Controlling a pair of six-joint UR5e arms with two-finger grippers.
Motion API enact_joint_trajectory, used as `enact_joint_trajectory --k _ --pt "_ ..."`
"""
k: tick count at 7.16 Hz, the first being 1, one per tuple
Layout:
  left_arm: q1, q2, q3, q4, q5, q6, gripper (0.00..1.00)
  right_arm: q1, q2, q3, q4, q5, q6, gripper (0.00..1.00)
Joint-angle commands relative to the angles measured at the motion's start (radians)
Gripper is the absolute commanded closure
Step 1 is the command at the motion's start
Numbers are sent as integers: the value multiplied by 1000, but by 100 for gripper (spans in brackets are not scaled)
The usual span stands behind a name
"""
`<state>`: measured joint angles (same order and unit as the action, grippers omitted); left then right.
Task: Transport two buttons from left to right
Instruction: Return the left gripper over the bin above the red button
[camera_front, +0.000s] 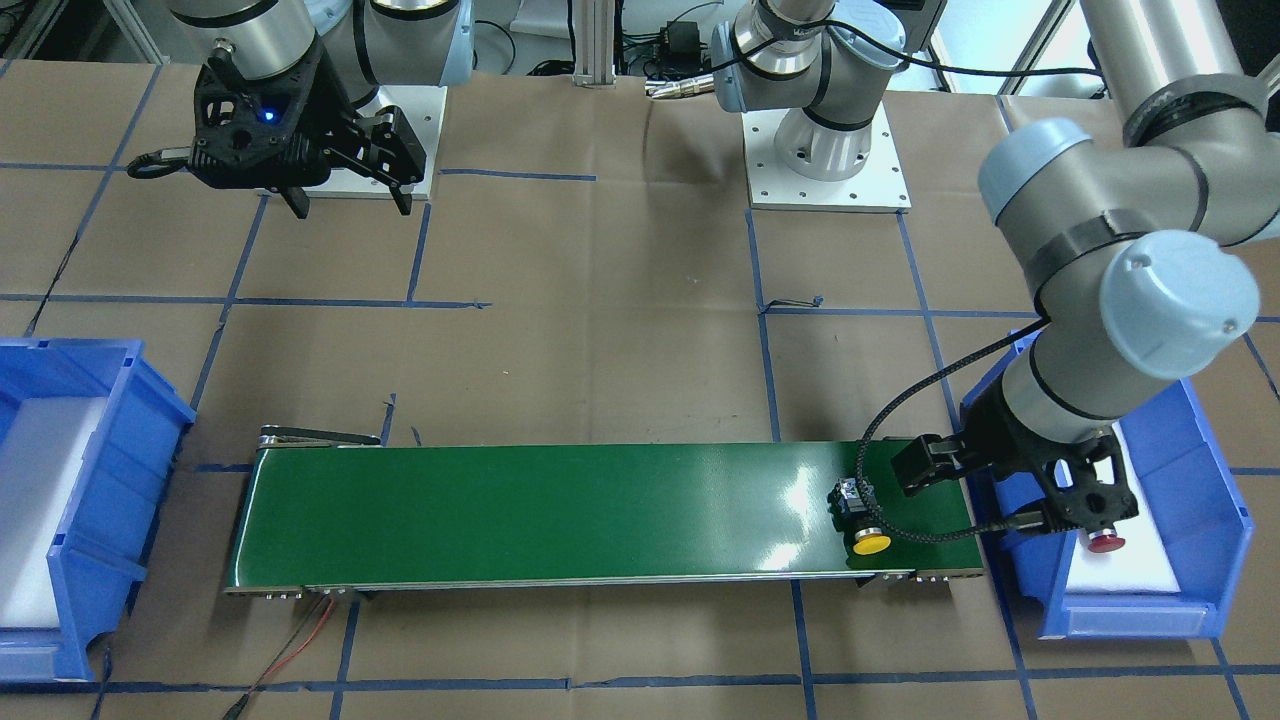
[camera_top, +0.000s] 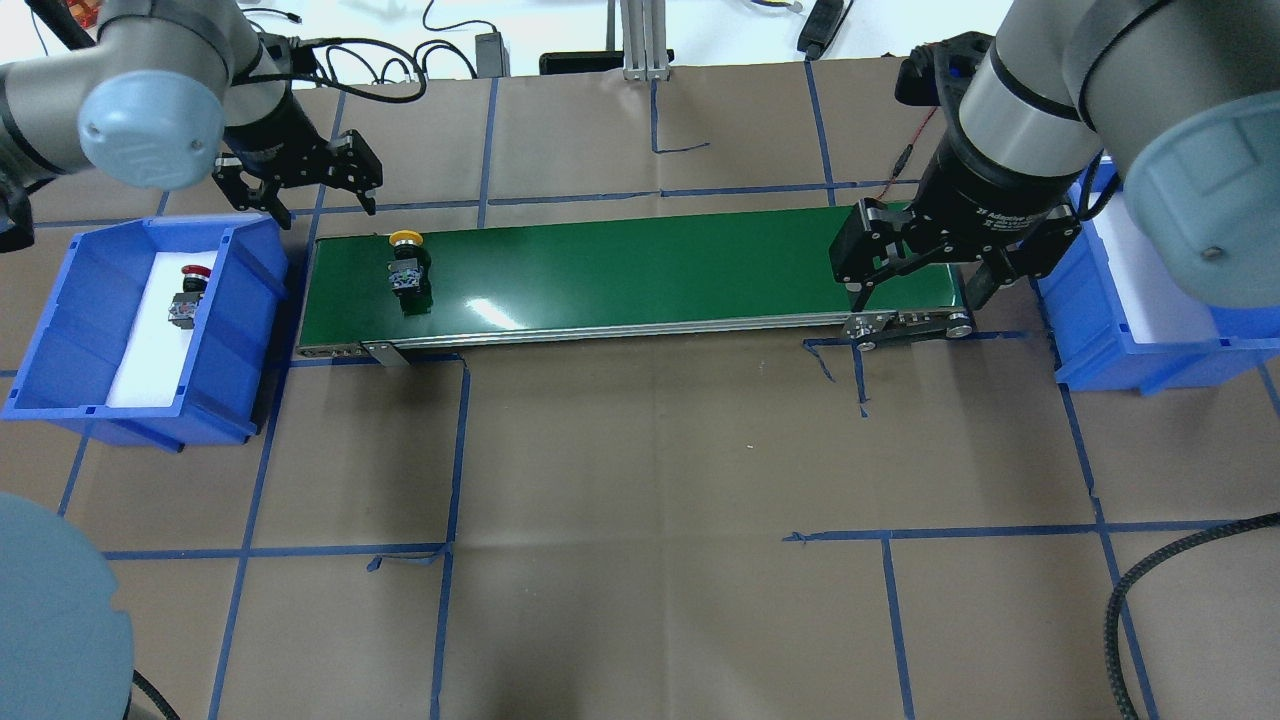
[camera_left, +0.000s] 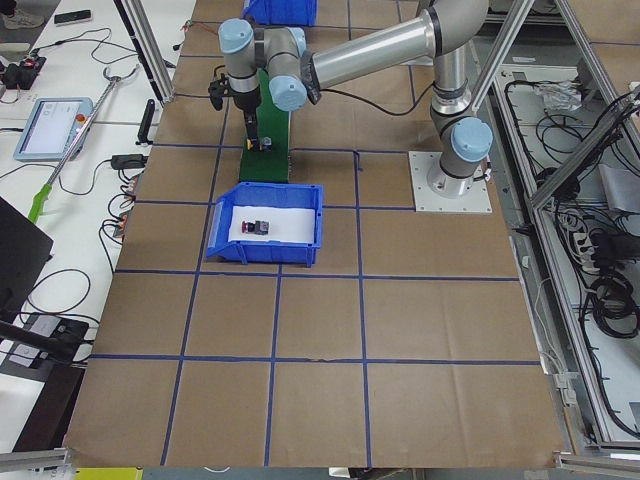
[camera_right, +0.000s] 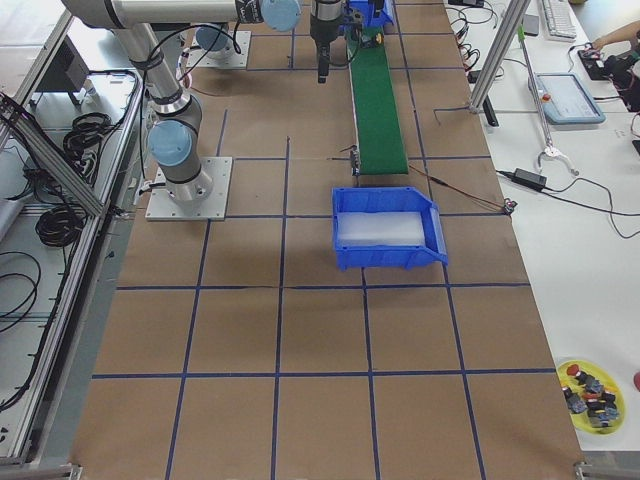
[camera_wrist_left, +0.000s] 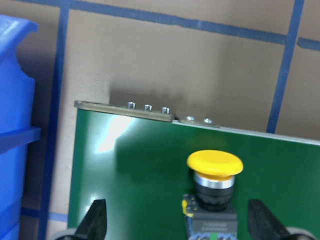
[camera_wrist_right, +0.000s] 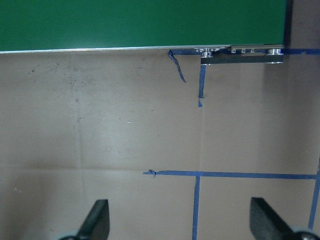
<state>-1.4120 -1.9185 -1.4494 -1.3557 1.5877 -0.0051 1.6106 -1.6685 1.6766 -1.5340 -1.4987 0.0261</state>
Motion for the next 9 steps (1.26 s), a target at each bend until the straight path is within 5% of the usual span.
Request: enact_joint_trajectory --k 1,3,9 --pt "1 30 93 -140 0 2 0 0 1 0 0 0 0 0" --pt "27 32 98 -138 5 107 0 0 1 0 0 0 0 0" --pt "411 7 90 -128 -3 591 0 0 1 0 0 0 0 0"
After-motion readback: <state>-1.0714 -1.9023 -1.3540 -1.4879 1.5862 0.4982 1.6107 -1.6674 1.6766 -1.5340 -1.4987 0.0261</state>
